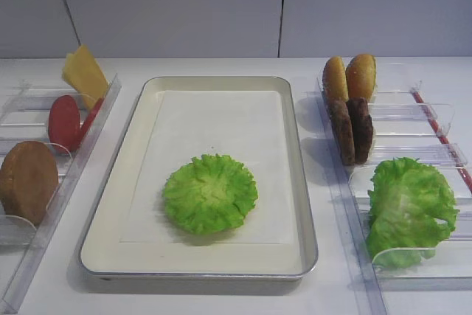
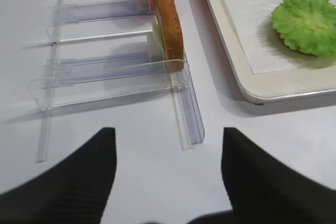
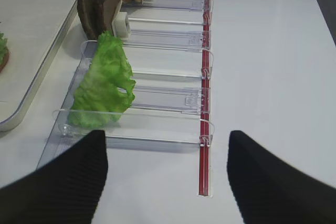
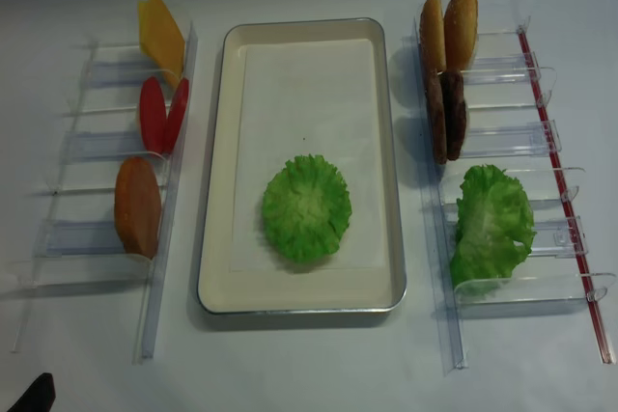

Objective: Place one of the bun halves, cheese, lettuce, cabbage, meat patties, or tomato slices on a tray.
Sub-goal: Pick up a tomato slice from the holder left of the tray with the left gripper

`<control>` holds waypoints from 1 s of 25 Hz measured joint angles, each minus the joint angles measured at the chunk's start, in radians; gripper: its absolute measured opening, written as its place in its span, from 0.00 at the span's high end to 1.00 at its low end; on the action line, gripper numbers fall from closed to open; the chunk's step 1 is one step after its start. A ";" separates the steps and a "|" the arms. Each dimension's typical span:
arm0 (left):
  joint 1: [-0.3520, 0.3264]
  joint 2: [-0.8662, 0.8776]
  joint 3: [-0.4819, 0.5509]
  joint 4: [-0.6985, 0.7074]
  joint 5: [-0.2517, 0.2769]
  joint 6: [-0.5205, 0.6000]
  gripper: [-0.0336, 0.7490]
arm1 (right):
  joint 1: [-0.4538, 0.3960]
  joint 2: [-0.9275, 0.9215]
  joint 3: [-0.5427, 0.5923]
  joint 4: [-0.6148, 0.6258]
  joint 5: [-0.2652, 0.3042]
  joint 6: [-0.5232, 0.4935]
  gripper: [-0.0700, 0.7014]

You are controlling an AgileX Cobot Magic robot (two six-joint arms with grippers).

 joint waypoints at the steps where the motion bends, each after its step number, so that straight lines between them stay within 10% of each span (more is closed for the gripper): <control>1: 0.000 0.000 0.000 0.000 0.000 0.000 0.43 | 0.000 0.000 0.000 0.000 0.000 0.000 0.27; 25: 0.000 0.000 0.000 -0.002 0.000 0.000 0.43 | 0.000 0.000 0.000 0.000 0.000 0.000 0.27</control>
